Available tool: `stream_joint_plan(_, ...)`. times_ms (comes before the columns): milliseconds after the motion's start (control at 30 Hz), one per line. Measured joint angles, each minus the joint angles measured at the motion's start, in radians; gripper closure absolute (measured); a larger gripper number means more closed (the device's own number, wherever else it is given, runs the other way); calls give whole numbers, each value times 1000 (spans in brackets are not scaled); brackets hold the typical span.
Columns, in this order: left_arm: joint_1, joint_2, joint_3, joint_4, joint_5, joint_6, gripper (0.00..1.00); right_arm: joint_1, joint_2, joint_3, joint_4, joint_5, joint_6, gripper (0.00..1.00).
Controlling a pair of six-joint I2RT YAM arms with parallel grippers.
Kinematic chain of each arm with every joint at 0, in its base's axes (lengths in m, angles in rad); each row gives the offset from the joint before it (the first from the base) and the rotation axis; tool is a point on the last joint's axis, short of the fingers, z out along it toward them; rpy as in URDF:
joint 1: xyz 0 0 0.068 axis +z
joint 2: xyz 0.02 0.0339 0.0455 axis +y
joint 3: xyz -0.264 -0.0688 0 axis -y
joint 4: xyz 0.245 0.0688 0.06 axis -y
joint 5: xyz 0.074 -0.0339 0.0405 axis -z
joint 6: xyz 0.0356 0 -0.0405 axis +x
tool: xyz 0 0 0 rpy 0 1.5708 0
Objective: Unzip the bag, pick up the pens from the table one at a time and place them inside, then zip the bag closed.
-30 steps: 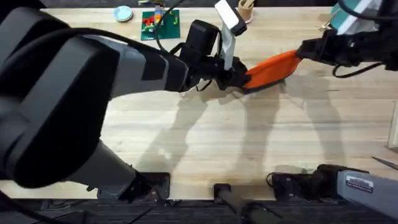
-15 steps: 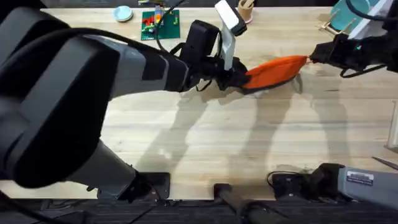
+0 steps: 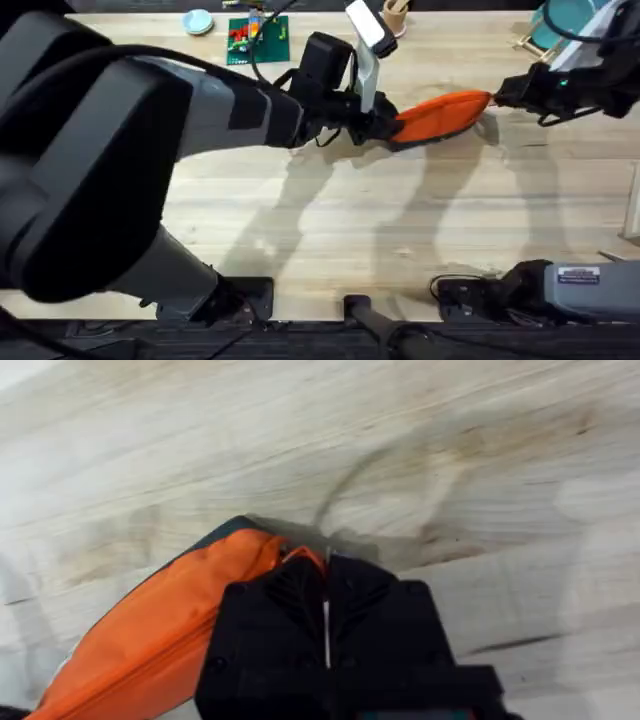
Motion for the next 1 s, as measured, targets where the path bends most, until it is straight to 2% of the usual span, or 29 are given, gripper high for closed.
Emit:
stream_joint_plan(300, -1, 0, 0, 3, -4, 0, 959, -4, 107, 0, 55, -14, 7, 968)
stream_joint_plan(567, -1, 0, 0, 3, -6, 0, 959, -5, 112, 0, 83, -16, 16, 969)
stream_joint_plan(600, -1, 0, 0, 3, -6, 0, 959, -5, 112, 0, 83, -15, 19, 944)
stream_joint_plan(633, -1, 0, 0, 3, -6, 0, 959, -5, 111, 0, 85, -5, 23, 885)
stream_joint_plan(767, 2, 0, 0, -1, -6, 0, 959, -38, 97, 0, 93, 75, 27, 306)
stream_joint_plan(833, 2, 0, 0, -2, -6, 0, 959, -49, 76, 0, 89, 97, 28, 51)
stream_joint_plan(867, 2, 0, 0, -2, -6, 0, 959, -49, 61, 0, 86, 101, 29, 18)
stream_joint_plan(1000, 2, 0, 0, -2, -6, 0, 959, -47, -12, 0, 78, 86, 30, 5)
